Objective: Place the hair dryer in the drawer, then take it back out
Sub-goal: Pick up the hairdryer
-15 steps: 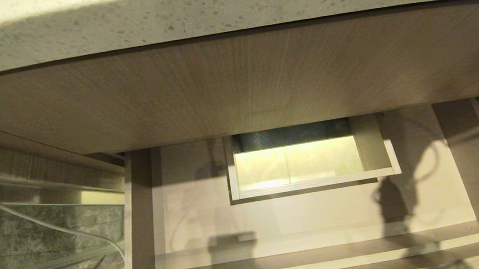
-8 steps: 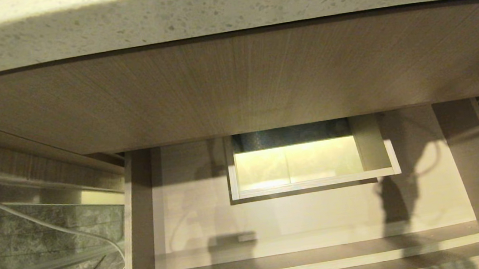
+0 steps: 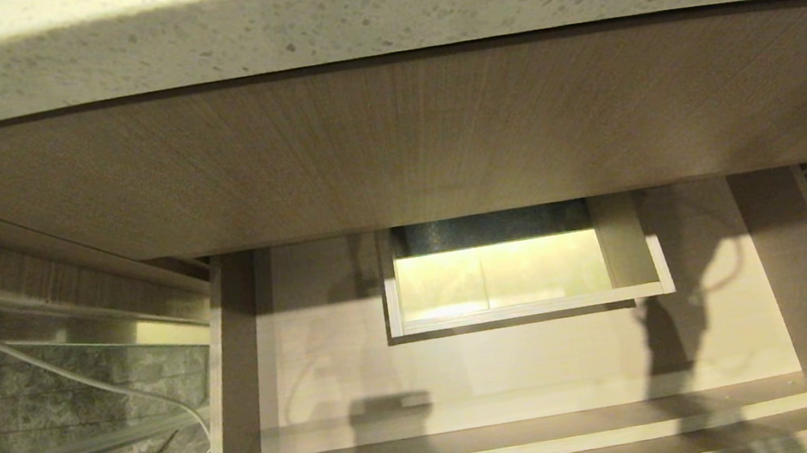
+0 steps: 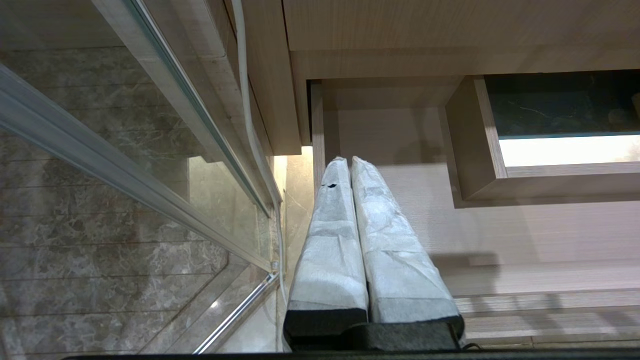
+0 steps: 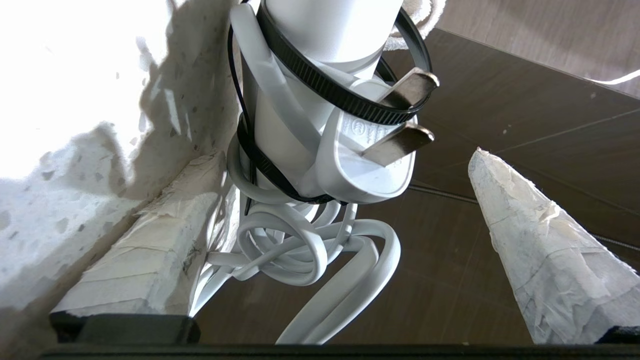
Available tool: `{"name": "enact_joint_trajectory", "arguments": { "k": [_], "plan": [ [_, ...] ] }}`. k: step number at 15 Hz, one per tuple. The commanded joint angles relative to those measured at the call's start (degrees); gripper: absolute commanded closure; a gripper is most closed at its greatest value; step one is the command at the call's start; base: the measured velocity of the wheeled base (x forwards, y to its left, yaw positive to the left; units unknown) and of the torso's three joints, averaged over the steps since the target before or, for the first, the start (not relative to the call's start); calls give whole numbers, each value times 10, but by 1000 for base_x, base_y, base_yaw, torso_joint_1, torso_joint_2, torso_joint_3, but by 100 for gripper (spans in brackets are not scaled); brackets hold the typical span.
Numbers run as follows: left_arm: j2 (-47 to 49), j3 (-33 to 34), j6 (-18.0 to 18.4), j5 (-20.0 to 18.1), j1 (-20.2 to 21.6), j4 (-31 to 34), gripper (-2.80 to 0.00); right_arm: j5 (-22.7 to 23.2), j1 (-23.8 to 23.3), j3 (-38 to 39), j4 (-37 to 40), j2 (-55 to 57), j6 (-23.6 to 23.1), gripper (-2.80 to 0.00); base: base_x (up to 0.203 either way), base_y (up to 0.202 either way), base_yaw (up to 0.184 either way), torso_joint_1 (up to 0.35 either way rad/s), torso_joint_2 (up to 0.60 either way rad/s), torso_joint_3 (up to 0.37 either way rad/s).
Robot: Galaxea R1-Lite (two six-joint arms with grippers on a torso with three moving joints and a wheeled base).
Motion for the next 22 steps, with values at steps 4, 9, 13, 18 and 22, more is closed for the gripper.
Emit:
{"name": "enact_joint_trajectory", "arguments": {
  "k": [4,9,13,18,22],
  "plan": [
    [0,23,0,0,0,-1,0,2,-19,19,-28,11,-8,-280,0,0,0,0,0,0],
    [0,23,0,0,0,-1,0,0,-19,29,-32,10,-5,-280,0,0,0,0,0,0],
    [0,23,0,0,0,-1,0,2,-19,31,-33,4,-5,-280,0,0,0,0,0,0],
    [0,23,0,0,0,-1,0,4,-18,30,-33,-1,-4,0,0,0,0,0,0,0],
    [0,23,0,0,0,-1,0,4,-18,27,-33,-6,-4,0,0,0,0,0,0,0]
  ]
}}
